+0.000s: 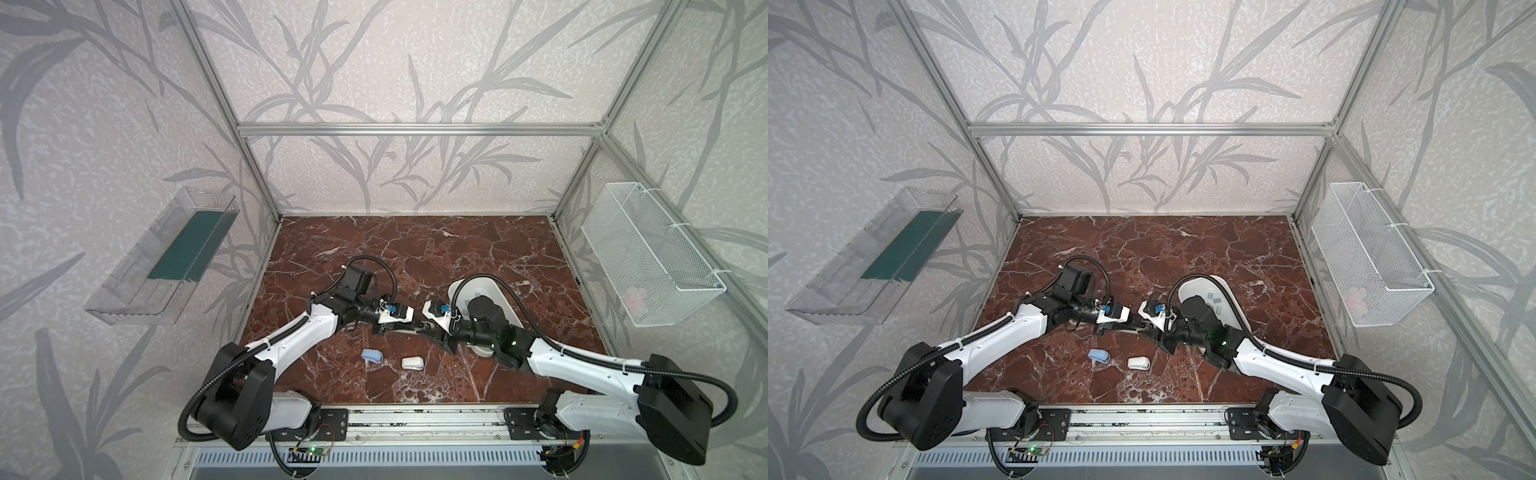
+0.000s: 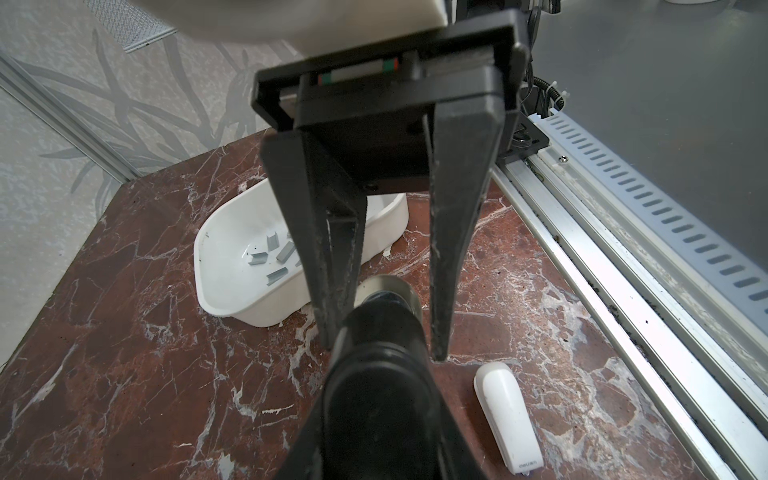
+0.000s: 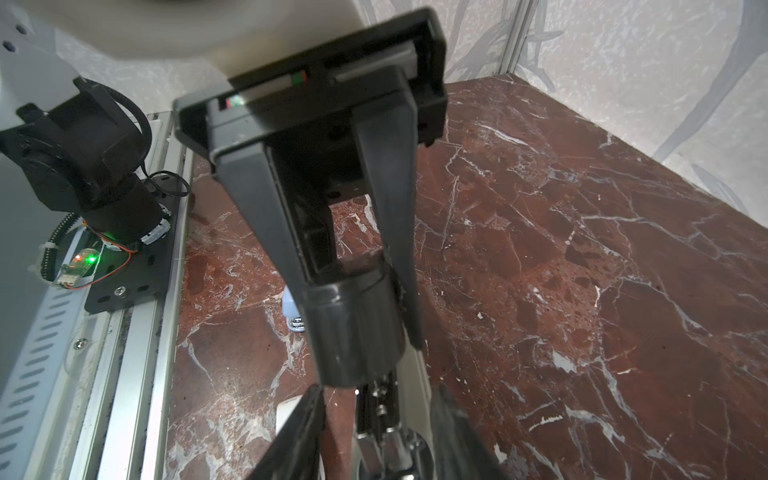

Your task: Load the staples into the stapler

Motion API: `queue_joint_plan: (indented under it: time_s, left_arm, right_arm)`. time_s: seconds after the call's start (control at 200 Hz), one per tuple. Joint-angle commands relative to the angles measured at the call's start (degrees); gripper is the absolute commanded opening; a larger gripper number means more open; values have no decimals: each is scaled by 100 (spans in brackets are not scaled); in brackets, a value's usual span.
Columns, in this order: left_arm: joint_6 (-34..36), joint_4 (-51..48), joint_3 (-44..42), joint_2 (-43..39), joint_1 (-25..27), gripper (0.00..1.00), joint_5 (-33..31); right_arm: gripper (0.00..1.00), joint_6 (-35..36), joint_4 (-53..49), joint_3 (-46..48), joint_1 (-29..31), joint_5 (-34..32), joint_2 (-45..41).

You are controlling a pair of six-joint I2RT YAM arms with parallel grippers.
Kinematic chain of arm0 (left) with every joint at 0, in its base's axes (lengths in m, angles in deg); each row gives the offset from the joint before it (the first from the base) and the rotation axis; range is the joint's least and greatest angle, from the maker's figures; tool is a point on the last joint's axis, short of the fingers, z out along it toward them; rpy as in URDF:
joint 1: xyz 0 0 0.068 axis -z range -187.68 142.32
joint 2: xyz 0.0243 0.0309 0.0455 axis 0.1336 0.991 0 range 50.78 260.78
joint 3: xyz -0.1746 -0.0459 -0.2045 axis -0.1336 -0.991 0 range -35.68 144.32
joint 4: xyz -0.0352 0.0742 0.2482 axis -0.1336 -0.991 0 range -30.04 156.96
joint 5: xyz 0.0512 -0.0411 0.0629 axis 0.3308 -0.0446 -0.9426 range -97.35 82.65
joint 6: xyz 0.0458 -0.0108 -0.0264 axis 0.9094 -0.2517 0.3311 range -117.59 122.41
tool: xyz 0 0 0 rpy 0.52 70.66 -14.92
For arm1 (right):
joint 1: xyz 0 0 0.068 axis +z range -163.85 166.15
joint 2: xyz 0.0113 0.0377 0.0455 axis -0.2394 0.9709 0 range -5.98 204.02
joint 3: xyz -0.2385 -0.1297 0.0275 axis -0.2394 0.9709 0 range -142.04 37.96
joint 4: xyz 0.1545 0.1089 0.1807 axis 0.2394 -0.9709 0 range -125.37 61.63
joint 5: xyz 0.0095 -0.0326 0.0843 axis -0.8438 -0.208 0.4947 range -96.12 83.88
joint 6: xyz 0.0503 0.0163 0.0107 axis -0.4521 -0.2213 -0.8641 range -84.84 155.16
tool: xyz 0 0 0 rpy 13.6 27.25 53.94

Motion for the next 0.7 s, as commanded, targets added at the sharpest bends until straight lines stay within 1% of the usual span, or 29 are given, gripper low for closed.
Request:
queue_joint_plan:
  time_s: [0.0,0.19,0.36,0.57,0.695]
  left_arm:
    - [241,25,226,-253,32,0,425]
    - [235,42,211,-316,28,0,477]
    - [200,152,183,-361,27,0,613]
    - [164,196,143,-432,27,0,579]
    - [151,214,108,-468,24,0,559]
  right_arm:
    - [38,112,-96,-217,42,-44,139]
    - [36,137,-73,-213,93,-109,207]
    - [32,134,-12,-191,172,-182,262]
    - [30,132,73,-128,236,-302,295]
    - [25,144,125,-38,234,-367,270]
